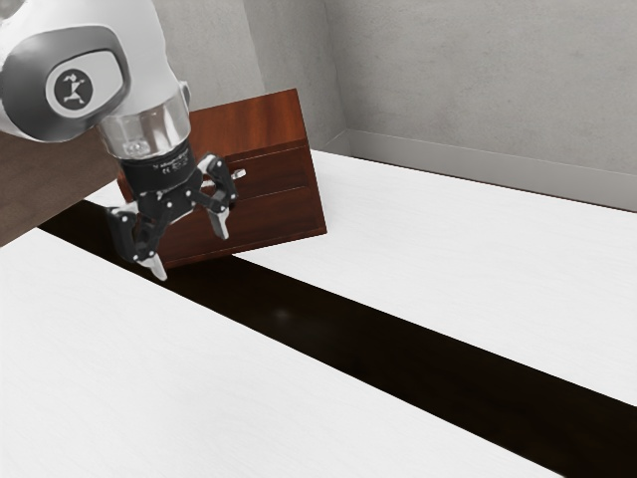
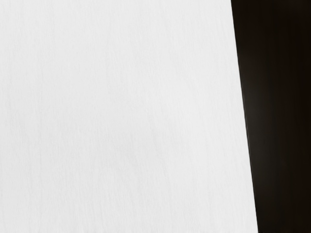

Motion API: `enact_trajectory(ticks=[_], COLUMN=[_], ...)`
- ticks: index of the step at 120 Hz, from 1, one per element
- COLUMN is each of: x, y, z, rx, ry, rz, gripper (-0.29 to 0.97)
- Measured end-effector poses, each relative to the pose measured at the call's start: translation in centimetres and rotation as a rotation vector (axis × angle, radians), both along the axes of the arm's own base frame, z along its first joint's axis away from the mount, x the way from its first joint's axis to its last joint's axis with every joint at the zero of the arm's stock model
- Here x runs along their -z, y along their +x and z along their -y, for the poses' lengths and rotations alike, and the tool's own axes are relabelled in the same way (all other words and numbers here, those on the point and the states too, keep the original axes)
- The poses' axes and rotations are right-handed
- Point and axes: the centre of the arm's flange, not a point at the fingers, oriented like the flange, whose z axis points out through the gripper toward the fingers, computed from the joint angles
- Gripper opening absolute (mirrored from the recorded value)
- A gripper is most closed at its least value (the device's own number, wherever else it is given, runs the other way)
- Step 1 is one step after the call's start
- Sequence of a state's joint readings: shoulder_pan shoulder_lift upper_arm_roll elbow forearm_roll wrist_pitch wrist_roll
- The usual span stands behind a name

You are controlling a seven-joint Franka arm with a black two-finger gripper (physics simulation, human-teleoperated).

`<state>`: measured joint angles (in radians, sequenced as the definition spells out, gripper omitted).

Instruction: Pull the drawer handle with one arm to open the drawer

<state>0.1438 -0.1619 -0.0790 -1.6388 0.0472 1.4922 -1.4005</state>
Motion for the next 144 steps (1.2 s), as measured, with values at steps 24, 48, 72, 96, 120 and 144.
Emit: enact_trajectory(ticks=[24, 48, 72, 96, 120, 144], x=[1.4, 1.4, 3.6, 5.6, 7.1, 7.7], y=[0.2, 0.6, 7.0, 10.1, 12.5, 13.7], z=[-2.4, -10.2, -17.3, -22.7, -24.2, -26.5], rx=[-0.044, -0.211, -0.289, -0.389, -0.444, -0.514], ry=[0.015, 0.033, -0.029, -0.033, -0.012, -0.005], rz=[0.011, 0.018, 0.092, 0.195, 0.268, 0.323], gripper=[0.68, 0.68, 0.68, 0.68, 0.68, 0.68])
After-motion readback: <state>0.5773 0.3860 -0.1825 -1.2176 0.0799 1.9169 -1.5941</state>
